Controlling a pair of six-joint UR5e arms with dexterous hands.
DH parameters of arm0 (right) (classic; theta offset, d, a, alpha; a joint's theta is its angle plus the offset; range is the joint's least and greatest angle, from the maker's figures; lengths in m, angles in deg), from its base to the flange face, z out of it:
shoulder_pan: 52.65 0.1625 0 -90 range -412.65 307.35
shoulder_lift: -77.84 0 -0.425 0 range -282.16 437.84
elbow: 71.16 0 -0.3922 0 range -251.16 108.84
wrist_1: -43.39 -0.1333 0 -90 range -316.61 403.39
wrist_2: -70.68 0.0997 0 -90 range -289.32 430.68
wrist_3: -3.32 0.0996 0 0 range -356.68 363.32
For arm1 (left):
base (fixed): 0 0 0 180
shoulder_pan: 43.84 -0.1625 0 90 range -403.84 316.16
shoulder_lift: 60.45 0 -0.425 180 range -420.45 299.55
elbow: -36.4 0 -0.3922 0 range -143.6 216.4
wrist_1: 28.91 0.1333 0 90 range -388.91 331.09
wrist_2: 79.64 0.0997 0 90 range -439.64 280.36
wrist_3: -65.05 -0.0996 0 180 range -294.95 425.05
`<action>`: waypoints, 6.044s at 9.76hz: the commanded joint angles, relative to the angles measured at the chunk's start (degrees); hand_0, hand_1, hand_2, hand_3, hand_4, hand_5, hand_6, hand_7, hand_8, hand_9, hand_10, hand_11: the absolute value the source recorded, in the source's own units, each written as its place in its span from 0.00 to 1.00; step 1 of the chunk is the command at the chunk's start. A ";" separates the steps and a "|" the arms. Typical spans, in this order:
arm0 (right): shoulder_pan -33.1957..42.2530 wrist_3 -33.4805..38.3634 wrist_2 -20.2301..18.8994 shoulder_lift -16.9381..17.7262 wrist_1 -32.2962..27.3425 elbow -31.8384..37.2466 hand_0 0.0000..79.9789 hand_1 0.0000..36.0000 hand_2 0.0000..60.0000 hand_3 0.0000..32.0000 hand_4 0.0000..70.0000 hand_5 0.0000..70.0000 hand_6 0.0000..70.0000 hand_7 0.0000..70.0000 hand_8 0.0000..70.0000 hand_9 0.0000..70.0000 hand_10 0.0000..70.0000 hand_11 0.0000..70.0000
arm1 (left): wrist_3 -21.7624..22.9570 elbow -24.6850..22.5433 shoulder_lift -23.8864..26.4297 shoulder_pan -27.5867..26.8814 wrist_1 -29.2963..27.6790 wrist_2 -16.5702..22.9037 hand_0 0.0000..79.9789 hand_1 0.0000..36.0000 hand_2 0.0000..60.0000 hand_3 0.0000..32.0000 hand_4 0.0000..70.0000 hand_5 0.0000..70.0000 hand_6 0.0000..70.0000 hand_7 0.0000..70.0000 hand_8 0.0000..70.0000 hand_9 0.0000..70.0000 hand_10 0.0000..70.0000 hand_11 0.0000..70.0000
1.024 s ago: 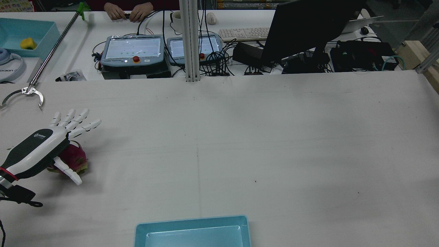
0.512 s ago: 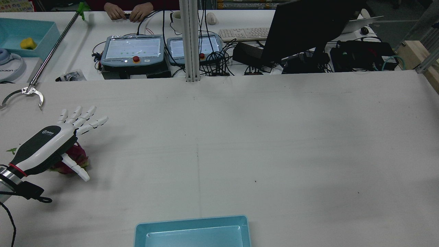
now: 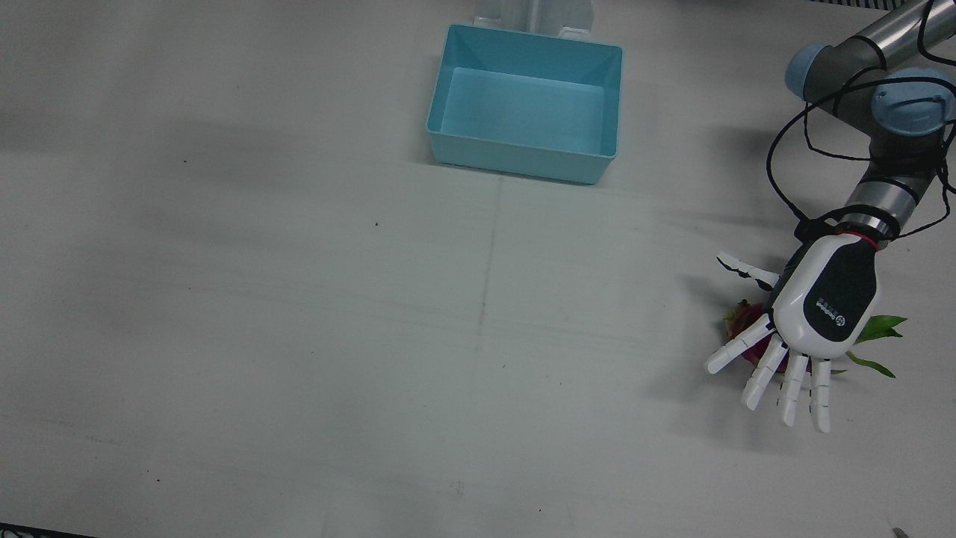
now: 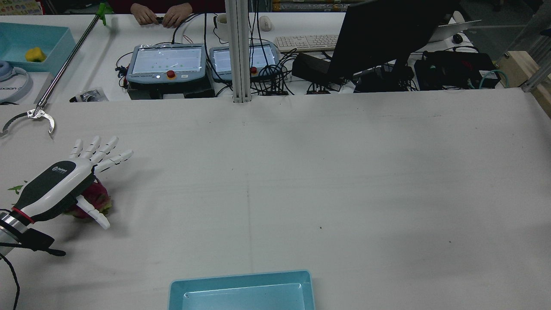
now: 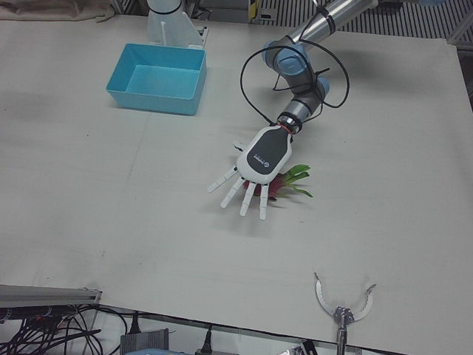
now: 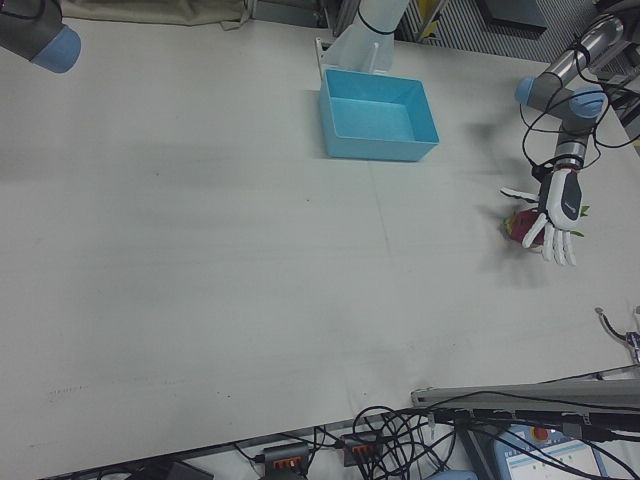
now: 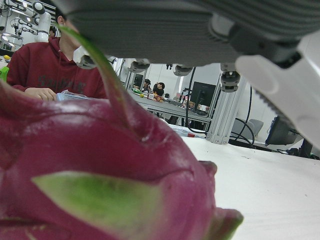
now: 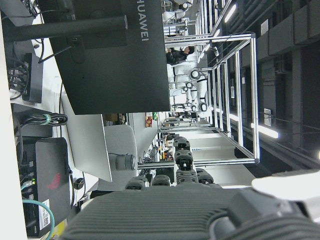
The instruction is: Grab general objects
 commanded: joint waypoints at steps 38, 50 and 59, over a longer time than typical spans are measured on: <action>0.00 0.00 0.00 0.00 0.00 0.02 0.00 0.00 0.00 0.00 0.00 0.00 0.00 0.00 0.00 0.00 0.00 0.00 | -16.40 4.72 -3.83 -0.28 -11.07 -2.66 0.48 0.00 1.00 0.00 1.00 0.72 1.00 1.00 1.00 1.00 1.00 1.00; 0.00 0.00 0.00 0.00 0.00 -0.06 0.00 0.00 0.00 0.00 0.00 0.00 0.00 0.00 0.00 0.00 0.00 0.00 | -16.32 -22.66 -9.98 0.78 -0.64 -3.36 0.44 0.24 1.00 0.00 1.00 0.87 1.00 1.00 1.00 1.00 1.00 1.00; 0.00 0.00 0.00 0.00 0.00 -0.06 0.00 0.00 0.00 0.00 0.00 0.00 0.00 0.00 0.00 0.00 0.00 0.00 | -15.69 -39.67 0.70 -22.65 8.07 -4.14 0.51 0.20 1.00 0.00 1.00 0.79 1.00 1.00 1.00 1.00 1.00 1.00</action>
